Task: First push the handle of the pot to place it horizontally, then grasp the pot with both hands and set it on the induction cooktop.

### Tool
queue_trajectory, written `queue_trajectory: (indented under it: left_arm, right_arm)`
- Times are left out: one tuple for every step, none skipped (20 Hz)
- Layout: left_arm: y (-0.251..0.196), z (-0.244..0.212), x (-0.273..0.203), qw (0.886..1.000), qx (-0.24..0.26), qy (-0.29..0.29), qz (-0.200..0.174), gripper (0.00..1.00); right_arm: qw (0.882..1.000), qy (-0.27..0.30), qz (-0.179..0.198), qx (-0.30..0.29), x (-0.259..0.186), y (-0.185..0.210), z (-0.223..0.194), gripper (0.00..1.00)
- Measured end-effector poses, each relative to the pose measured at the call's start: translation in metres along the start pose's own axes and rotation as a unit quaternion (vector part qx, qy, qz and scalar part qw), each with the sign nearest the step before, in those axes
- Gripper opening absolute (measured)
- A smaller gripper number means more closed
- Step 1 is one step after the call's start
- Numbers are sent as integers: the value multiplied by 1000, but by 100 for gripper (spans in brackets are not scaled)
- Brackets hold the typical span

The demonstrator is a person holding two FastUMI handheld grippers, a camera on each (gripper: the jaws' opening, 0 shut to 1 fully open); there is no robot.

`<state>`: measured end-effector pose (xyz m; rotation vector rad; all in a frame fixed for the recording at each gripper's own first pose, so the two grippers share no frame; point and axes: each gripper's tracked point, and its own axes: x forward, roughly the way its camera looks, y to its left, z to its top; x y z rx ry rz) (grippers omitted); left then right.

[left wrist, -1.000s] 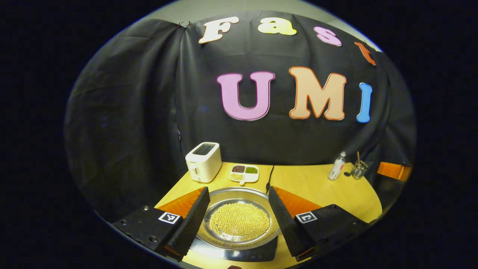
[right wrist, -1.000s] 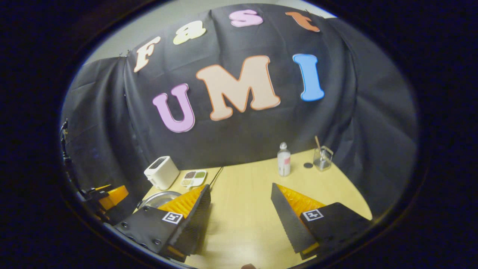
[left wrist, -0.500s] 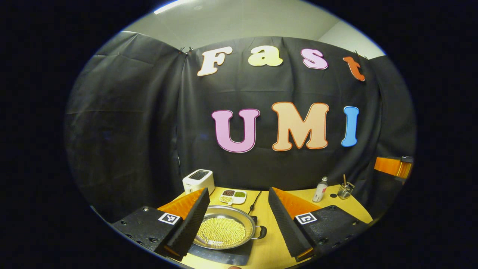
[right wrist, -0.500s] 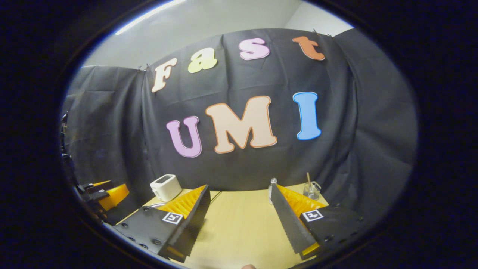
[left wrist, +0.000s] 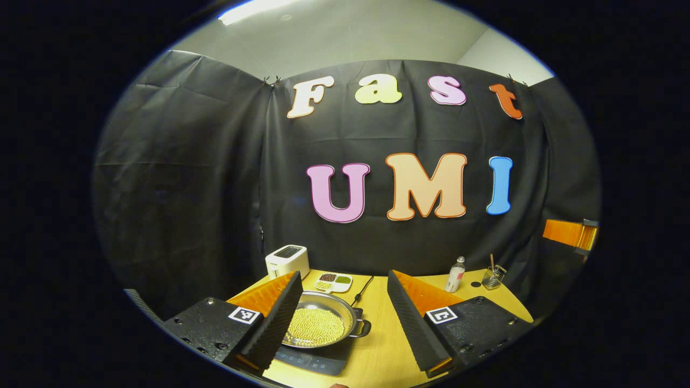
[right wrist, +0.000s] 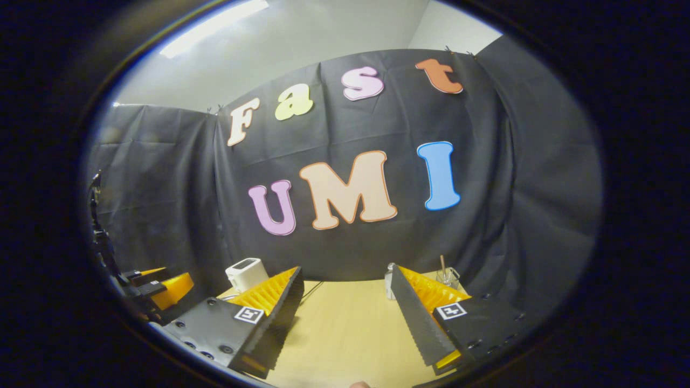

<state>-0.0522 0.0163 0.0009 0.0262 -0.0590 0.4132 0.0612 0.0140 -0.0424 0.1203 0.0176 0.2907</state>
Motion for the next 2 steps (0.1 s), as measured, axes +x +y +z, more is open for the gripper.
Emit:
queue_trajectory:
  left_arm:
    - [-5,-1,-2,1000,1,1,-2,93]
    - [-9,-4,-4,1000,2,1,-2,93]
  right_arm:
    - [1000,0,1,-1,-1,-2,1,92]
    - [1000,0,3,-2,-4,-4,1,92]
